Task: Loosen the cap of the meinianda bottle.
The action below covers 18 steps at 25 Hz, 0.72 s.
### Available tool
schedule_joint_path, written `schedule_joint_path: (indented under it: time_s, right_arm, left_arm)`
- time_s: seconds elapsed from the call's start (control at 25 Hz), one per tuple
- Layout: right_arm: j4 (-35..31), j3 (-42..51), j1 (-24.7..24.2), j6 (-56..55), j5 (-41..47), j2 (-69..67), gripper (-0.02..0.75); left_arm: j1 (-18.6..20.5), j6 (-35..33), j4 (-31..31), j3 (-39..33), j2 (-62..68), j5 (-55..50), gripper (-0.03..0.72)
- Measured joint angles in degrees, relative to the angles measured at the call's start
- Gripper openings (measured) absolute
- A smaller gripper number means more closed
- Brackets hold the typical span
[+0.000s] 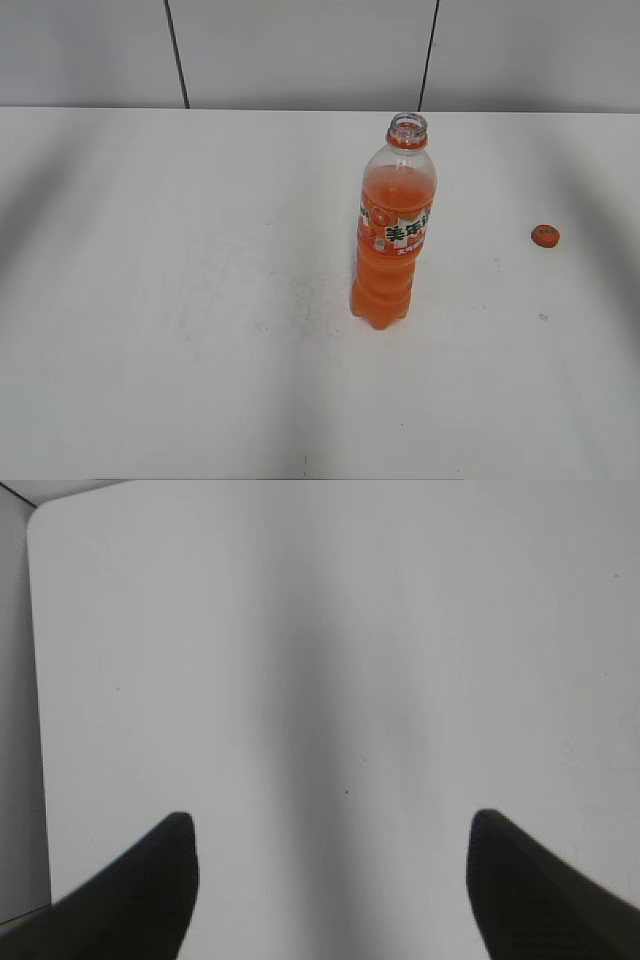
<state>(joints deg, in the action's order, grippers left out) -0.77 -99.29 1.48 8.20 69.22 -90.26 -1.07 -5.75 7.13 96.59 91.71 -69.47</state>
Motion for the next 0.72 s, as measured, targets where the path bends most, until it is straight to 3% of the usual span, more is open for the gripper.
schedule_joint_path:
  time_s: [0.44,0.72]
  right_arm:
    - [-0.3,40.9,0.0,2.1,-4.5,32.5,0.578]
    - [-0.3,60.1,0.0,2.1,-6.2,49.2,0.578]
  left_arm:
    - [0.1,0.0,-4.3,-40.0,-36.9,5.5,0.509]
    - [0.1,0.0,-5.2,-56.8,-63.5,5.7,0.509]
